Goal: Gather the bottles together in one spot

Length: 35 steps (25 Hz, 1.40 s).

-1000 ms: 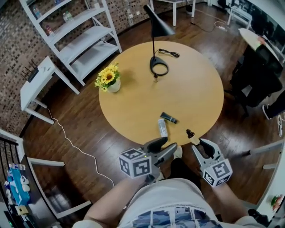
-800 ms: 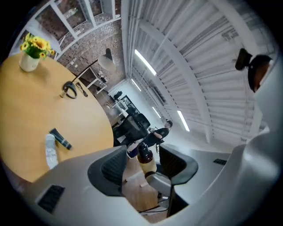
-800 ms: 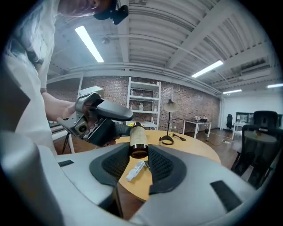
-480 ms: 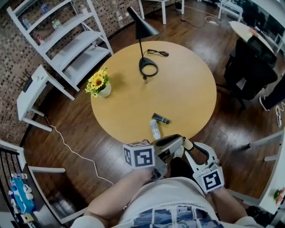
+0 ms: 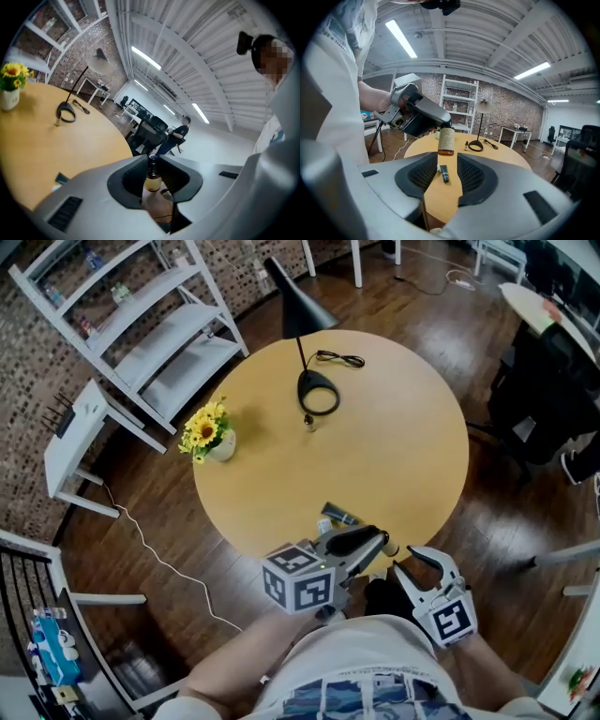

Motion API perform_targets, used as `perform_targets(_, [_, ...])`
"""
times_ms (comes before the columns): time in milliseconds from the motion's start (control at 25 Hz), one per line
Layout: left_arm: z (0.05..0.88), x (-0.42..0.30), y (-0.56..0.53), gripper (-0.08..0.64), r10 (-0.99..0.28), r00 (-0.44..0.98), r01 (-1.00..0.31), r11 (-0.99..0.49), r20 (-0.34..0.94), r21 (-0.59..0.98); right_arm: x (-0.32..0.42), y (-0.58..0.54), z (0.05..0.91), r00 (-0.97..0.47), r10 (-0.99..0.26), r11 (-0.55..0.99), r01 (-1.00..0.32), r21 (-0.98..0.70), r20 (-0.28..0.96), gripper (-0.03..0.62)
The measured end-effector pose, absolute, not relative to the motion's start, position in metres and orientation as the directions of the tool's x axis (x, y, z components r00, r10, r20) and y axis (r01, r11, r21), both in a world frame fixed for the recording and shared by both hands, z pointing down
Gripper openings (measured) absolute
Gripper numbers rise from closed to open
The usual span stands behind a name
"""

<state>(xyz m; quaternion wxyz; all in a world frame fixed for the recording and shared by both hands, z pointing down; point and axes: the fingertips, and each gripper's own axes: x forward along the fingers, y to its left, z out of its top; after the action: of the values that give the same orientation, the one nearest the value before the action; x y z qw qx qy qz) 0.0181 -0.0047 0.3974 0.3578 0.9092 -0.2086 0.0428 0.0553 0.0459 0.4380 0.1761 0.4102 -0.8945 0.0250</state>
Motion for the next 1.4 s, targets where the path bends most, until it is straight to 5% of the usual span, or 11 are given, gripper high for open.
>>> perform_targets(160, [0.401, 0.024, -0.057, 0.075, -0.430, 0.848, -0.529, -0.709, 0.309, 0.466, 0.084, 0.003, 0.454, -0.613, -0.688, 0.681, -0.730, 0.054, 0.389, 0.162])
perform_targets(600, [0.444, 0.026, -0.214, 0.075, -0.659, 0.598, -0.785, -0.597, 0.456, 0.167, 0.139, -0.086, 0.496, -0.664, -0.564, 0.721, -0.686, -0.099, 0.491, 0.353])
perform_targets(1040, [0.542, -0.010, -0.354, 0.075, -0.789, 0.316, -0.927, -0.375, 0.527, -0.005, 0.185, -0.131, 0.544, -0.653, -0.505, 0.702, -0.691, -0.171, 0.564, 0.403])
perform_targets(1400, [0.600, -0.037, -0.419, 0.075, -0.807, 0.216, -0.964, -0.267, 0.550, -0.012, 0.206, -0.147, 0.569, -0.628, -0.460, 0.676, -0.706, -0.211, 0.627, 0.404])
